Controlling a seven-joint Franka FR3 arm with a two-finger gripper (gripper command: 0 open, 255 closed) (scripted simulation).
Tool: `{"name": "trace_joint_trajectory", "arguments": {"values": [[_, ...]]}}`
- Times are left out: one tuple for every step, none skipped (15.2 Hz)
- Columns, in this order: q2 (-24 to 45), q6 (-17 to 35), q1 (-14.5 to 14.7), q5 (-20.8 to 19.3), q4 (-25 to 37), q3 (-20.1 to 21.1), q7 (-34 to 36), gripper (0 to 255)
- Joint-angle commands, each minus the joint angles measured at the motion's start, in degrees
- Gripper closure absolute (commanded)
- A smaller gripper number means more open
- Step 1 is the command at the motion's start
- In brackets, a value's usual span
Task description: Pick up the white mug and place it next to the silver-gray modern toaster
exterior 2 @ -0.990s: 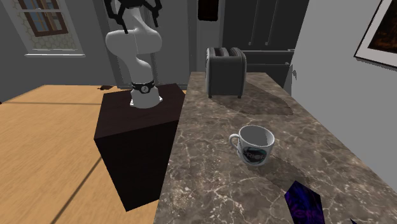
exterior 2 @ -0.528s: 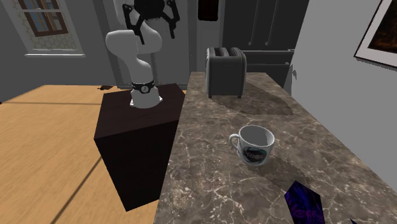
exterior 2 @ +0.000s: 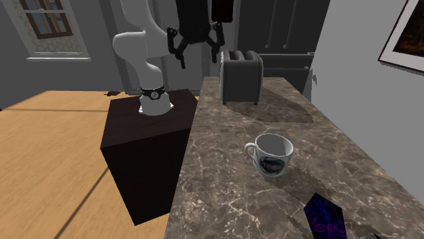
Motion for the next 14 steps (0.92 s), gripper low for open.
{"name": "trace_joint_trajectory", "arguments": {"values": [[3.7,1.84,0.43,-0.47,2.06,1.68,2.13,0],[5.77,2.91,0.61,-0.87,3.11,2.45,3.16,0],[7.87,3.91,0.77,-1.36,4.24,3.2,4.21,0],[10.0,4.84,0.94,-1.93,5.44,3.91,5.3,0],[12.16,5.71,1.12,-2.58,6.72,4.58,6.41,0],[14.35,6.51,1.33,-3.32,8.07,5.19,7.56,0],[16.55,7.23,1.56,-4.14,9.5,5.76,8.73,0],[18.78,7.88,1.81,-5.03,11.0,6.28,9.92,0],[21.03,8.44,2.11,-5.98,12.59,6.73,11.12,0],[23.3,8.92,2.44,-6.99,14.24,7.13,12.33,0],[25.59,9.31,2.83,-8.04,15.98,7.46,13.53,0],[27.89,9.61,3.25,-9.13,17.8,7.72,14.73,0],[30.21,9.83,3.75,-10.22,19.71,7.9,15.9,0],[32.54,9.95,4.31,-11.33,21.7,8.0,17.04,0]]}}
